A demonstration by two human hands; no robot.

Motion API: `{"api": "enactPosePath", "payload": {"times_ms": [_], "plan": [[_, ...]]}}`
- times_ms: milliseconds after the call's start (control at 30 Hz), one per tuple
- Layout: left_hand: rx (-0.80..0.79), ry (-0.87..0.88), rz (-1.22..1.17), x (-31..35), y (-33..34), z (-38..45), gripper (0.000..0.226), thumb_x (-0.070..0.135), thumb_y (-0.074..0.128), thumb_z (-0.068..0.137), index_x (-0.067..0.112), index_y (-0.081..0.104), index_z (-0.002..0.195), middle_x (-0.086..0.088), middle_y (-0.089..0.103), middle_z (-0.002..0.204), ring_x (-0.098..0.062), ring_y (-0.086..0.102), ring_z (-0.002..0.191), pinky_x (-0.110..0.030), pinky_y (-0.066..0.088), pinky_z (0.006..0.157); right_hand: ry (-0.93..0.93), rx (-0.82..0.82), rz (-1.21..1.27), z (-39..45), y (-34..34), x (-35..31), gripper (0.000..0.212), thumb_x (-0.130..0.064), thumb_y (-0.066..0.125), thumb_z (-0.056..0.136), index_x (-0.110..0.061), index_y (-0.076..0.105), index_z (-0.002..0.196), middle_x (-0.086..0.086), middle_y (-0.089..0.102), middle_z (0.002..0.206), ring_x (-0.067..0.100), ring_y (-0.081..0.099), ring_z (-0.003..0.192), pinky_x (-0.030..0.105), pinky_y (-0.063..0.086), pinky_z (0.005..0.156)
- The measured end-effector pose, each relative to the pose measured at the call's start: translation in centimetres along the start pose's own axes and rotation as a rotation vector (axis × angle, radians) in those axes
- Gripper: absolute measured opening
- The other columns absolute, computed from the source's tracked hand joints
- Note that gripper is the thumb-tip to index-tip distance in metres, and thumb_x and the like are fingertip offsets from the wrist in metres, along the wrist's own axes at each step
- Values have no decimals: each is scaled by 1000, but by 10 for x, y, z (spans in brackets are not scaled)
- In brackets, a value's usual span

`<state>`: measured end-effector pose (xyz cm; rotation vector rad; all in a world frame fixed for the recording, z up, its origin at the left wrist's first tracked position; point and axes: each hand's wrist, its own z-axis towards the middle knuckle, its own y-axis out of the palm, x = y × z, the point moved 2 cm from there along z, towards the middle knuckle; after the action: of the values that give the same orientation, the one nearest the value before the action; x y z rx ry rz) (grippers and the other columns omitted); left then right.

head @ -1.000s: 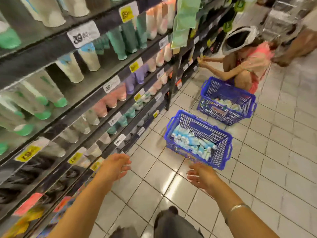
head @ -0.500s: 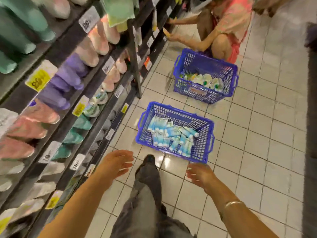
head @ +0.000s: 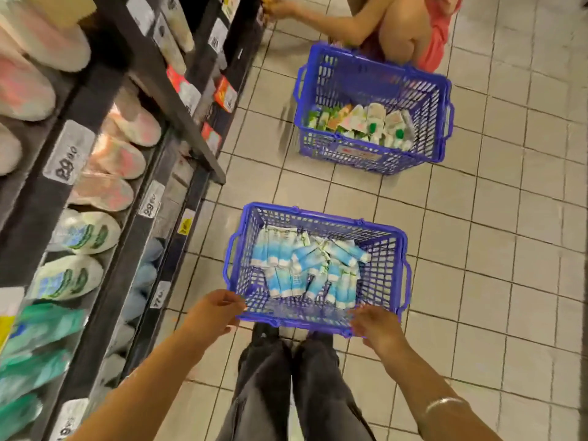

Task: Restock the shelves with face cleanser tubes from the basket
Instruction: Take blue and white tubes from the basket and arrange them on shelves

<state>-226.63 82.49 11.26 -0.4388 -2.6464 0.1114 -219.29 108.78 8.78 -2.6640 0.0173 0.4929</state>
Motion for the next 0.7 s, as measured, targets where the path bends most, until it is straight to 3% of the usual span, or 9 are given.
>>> {"api": "enactPosePath", "payload": {"times_ms": [100, 167, 233, 267, 333, 400, 500, 600, 700], "plan": [[11, -25, 77, -19, 11, 61, 15, 5, 57, 88, 14, 57, 75, -9, 58, 73, -21, 54, 67, -24, 40, 58, 19, -35, -111, 56, 13, 16, 14, -7, 51, 91, -10, 60, 81, 8, 58, 75, 21, 52, 70, 28, 43, 62], [12, -55, 96, -37, 24, 103, 17, 4, 56, 88, 12, 57, 74, -8, 56, 67, -19, 52, 61, -22, 40, 53, 26, -40, -182, 100, 24, 29, 24, -4, 48, 92, -12, 55, 70, 7, 54, 69, 22, 52, 69, 29, 40, 63], [21, -85, 111, -55, 42, 145, 19, 5, 56, 89, 13, 57, 71, -8, 55, 65, -18, 51, 57, -21, 40, 50, 28, -29, -274, 142, 36, 40, 34, -3, 43, 94, -11, 50, 61, 19, 57, 69, 28, 56, 74, 32, 38, 67], [21, -92, 114, -63, 51, 165, 22, 5, 55, 89, 13, 56, 69, -8, 54, 64, -18, 50, 56, -21, 38, 50, 25, -31, -313, 162, 42, 46, 30, -5, 42, 95, -6, 57, 68, 25, 62, 84, 32, 60, 86, 33, 42, 73], [23, -98, 96, -78, 71, 203, 24, 2, 53, 90, 12, 57, 69, -7, 53, 62, -19, 47, 56, -24, 34, 54, 13, -31, -381, 201, 50, 60, 25, -9, 41, 96, 3, 62, 102, 23, 61, 112, 34, 58, 106, 33, 44, 87], [53, -58, 126, -89, 90, 239, 12, 3, 54, 90, 7, 61, 81, -5, 55, 65, -18, 48, 59, -23, 34, 56, 14, -1, -417, 241, 56, 80, 28, -12, 44, 94, 0, 60, 114, 20, 60, 117, 33, 57, 109, 32, 44, 90], [211, 77, 288, -96, 107, 289, 7, 17, 56, 90, 15, 63, 92, 2, 59, 75, -6, 50, 61, -14, 34, 54, 85, 80, -389, 296, 64, 110, 30, -11, 50, 91, -3, 55, 119, 20, 61, 119, 36, 59, 106, 35, 45, 81], [371, 132, 348, -89, 120, 327, 24, 22, 56, 91, 12, 62, 112, -5, 64, 98, -19, 56, 80, -24, 35, 69, 124, 117, -329, 334, 76, 137, 36, -10, 54, 89, -2, 48, 124, 18, 57, 122, 35, 60, 101, 36, 46, 73], [375, 175, 463, -83, 134, 362, 34, 25, 52, 93, 11, 57, 123, -9, 62, 119, -19, 56, 88, -17, 33, 68, 126, 155, -261, 355, 95, 154, 37, -11, 63, 85, -1, 51, 119, 18, 59, 117, 30, 59, 91, 33, 47, 68]]}}
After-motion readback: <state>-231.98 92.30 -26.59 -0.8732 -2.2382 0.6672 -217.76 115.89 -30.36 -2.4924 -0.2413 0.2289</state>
